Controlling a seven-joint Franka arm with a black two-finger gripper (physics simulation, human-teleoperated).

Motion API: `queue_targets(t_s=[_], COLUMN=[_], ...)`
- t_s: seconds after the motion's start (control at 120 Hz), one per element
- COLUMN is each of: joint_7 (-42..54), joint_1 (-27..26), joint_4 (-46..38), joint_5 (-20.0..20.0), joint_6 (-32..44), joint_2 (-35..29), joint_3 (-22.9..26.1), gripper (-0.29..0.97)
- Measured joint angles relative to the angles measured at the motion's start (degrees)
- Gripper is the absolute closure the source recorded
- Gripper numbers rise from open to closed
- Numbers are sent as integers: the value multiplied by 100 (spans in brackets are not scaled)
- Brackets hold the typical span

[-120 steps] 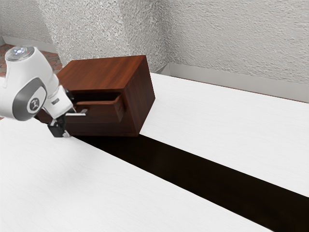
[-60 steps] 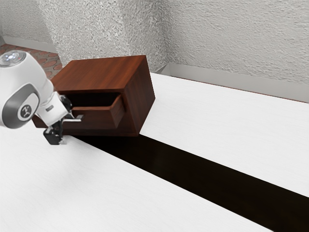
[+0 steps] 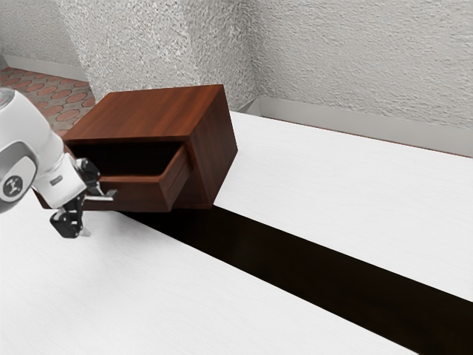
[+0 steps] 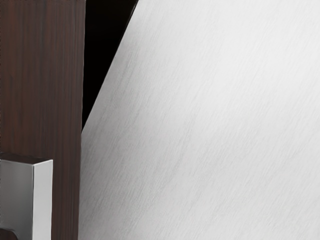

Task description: Pull the drawer handle with one arm to open the drawer

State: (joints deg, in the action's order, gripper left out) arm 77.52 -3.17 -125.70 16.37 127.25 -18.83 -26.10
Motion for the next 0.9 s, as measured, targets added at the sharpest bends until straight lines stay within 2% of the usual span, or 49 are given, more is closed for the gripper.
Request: queue_targets(t_s=[0.183, 0.283, 0.567, 0.642, 0.9], joint_7=[-3, -6, -39, -49, -82], joint_1=[-9, -9, -4, -8, 40], joint_4=[-119, -216, -239, -202, 402], joint_5=[157, 211, 196, 188, 182], joint_6=[-93, -136, -277, -342, -930], joint_2=[-232, -335, -492, -569, -1068], joint_3=[-2, -3, -134, -130, 190], gripper=[4, 2, 1, 6, 2])
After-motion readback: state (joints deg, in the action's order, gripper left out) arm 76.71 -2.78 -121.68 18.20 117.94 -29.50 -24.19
